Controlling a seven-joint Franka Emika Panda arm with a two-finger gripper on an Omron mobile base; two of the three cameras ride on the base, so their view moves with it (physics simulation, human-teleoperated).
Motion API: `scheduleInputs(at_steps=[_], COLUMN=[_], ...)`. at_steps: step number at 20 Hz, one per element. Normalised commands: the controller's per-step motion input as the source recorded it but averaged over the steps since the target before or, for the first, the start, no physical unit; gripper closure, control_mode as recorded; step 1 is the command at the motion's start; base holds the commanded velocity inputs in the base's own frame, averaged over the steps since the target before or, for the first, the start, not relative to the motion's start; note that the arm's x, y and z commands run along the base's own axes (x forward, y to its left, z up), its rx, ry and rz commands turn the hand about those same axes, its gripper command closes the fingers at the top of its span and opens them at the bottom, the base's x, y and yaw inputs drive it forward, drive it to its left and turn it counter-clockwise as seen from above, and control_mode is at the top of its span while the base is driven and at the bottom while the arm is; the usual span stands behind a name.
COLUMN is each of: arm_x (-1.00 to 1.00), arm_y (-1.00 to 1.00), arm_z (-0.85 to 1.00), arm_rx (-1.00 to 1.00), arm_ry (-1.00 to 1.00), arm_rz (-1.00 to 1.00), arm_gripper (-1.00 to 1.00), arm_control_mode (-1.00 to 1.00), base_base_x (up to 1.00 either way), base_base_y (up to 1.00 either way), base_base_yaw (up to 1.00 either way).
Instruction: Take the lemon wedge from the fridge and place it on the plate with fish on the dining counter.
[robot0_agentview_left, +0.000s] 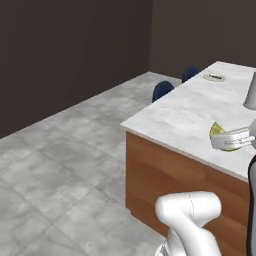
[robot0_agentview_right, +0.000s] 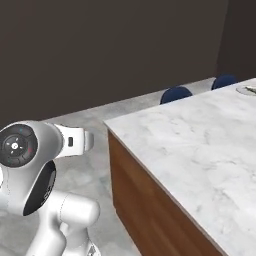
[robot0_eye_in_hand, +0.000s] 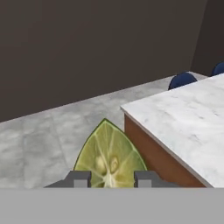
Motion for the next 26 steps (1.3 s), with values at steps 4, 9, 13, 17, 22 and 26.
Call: scheduleInputs(at_steps=[4, 9, 13, 17, 22, 26], arm_x=[0.00, 0.00, 0.00, 0.00, 0.00, 0.00], arm_y=[0.00, 0.00, 0.00, 0.00, 0.00, 0.00], arm_z=[0.00, 0.00, 0.00, 0.00, 0.00, 0.00], arm_rx=[0.00, 0.00, 0.00, 0.00, 0.00, 0.00], arm_ry=[0.00, 0.00, 0.00, 0.00, 0.00, 0.00], arm_rz=[0.00, 0.00, 0.00, 0.00, 0.00, 0.00], arm_gripper=[1.00, 1.00, 1.00, 1.00, 1.00, 1.00], arm_control_mode=[1.00, 1.00, 1.00, 1.00, 1.00, 1.00], base_base_x=[1.00, 1.00, 1.00, 1.00, 1.00, 1.00], base_base_y=[1.00, 1.00, 1.00, 1.00, 1.00, 1.00], base_base_yaw=[-0.18, -0.16, -0.16, -0.26, -0.40, -0.43])
